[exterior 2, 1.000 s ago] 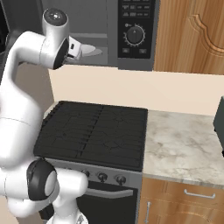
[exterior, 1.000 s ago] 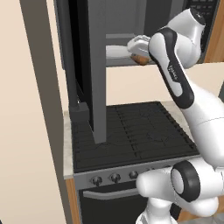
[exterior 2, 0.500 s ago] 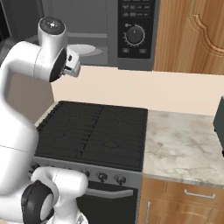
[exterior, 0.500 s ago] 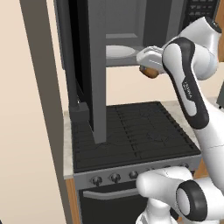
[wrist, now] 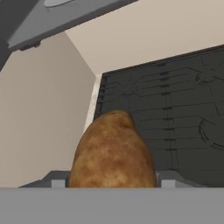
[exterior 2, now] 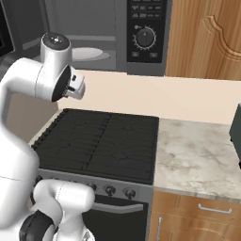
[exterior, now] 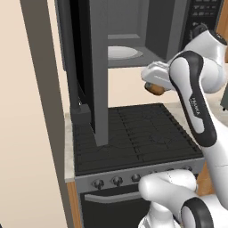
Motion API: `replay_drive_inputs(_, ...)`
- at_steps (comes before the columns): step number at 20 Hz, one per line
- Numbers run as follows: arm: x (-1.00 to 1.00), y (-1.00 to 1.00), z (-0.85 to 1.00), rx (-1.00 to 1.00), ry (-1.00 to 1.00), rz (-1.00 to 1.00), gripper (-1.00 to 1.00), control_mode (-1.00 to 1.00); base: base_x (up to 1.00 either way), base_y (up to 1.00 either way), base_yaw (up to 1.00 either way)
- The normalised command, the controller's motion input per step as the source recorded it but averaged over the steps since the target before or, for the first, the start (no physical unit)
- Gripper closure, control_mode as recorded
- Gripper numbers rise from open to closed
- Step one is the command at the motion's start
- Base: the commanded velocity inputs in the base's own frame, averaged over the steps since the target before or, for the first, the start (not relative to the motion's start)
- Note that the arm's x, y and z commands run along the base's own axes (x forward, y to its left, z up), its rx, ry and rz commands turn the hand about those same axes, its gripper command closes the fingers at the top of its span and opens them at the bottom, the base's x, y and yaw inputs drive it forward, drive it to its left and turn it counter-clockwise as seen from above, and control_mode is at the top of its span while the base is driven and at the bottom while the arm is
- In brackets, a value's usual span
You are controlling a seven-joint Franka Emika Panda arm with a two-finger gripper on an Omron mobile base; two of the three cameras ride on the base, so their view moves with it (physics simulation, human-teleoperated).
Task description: Retrieve the reheated potato from the microwave, then place the potato, cheese, and condiment on the cutting board.
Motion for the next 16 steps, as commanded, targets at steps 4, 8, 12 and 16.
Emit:
replay_drive_inputs(4, -0.06, 0.06, -0.18, -0.01, 0.07, 0.00, 1.00, -1.00, 0.00, 0.00, 0.00)
replay_drive_inputs(8, 0.00, 0.00, 0.00, 0.00, 0.00, 0.00, 1.00, -1.00, 0.00, 0.00, 0.00)
replay_drive_inputs(12, 0.00, 0.00, 0.00, 0.00, 0.00, 0.00, 1.00, -1.00, 0.00, 0.00, 0.00)
replay_drive_inputs(16, 0.00, 0.00, 0.00, 0.00, 0.00, 0.00, 1.00, -1.00, 0.00, 0.00, 0.00)
